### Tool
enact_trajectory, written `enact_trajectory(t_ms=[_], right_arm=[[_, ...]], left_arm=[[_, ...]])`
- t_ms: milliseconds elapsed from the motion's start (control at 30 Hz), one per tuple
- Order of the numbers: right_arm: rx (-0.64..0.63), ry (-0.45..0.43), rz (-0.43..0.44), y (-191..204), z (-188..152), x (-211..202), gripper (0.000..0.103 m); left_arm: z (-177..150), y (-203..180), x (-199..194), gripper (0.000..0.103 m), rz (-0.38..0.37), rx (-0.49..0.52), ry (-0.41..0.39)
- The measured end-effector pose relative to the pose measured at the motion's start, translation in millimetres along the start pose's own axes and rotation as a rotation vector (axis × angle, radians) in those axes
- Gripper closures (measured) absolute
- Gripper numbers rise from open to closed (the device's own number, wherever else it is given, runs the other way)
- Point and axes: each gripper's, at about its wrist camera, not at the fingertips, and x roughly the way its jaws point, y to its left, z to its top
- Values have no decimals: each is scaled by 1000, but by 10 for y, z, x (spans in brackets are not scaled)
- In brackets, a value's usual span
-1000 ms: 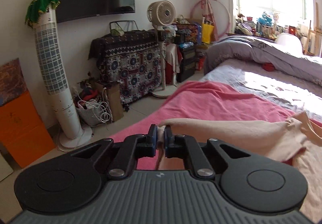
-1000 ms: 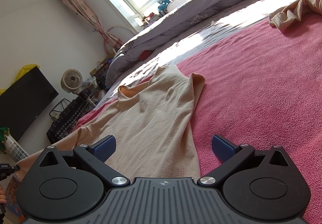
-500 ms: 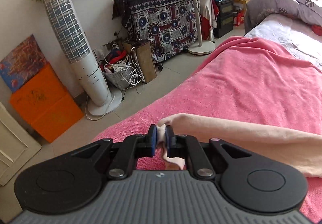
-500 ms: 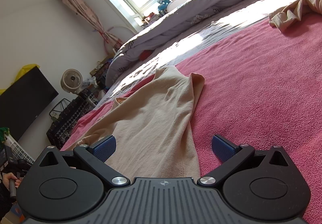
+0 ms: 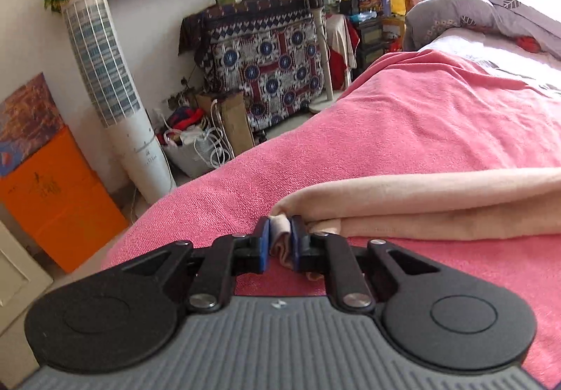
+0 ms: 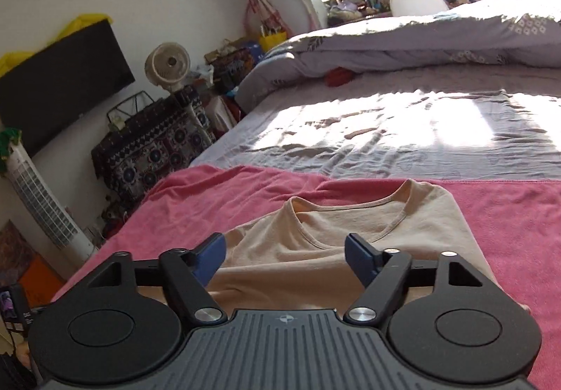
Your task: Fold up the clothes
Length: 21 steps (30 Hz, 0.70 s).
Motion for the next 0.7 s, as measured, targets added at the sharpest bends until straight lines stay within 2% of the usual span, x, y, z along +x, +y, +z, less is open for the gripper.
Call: enact_trajectory(t_ms=[33, 133, 300, 400, 433, 500, 533, 700], right_arm=[[-22, 40, -31, 55, 64, 241, 52], [-56, 116, -93, 196, 236, 919, 51], [-38, 181, -79, 257, 346, 1570, 50], [-93, 256, -122, 328, 297, 1892, 50], [-112, 259, -124, 354, 277, 1944, 54], [-149, 219, -126, 423, 257, 1951, 74], [-133, 196, -120, 432, 259, 1931, 98], [-27, 42, -113, 377, 389, 1798, 97]], left_arm=[[-59, -39, -11, 89, 13, 15, -32], [-100, -22, -16, 90, 0, -25, -60], [-138, 126, -25, 90, -66, -113, -84], [-146, 180, 3, 90, -85, -136, -91], [-147, 188, 3, 90, -89, -140, -92], [-150, 195, -2, 90, -91, -144, -93], [-150, 197, -5, 90, -91, -145, -93], [-59, 218, -26, 88, -86, -155, -82]])
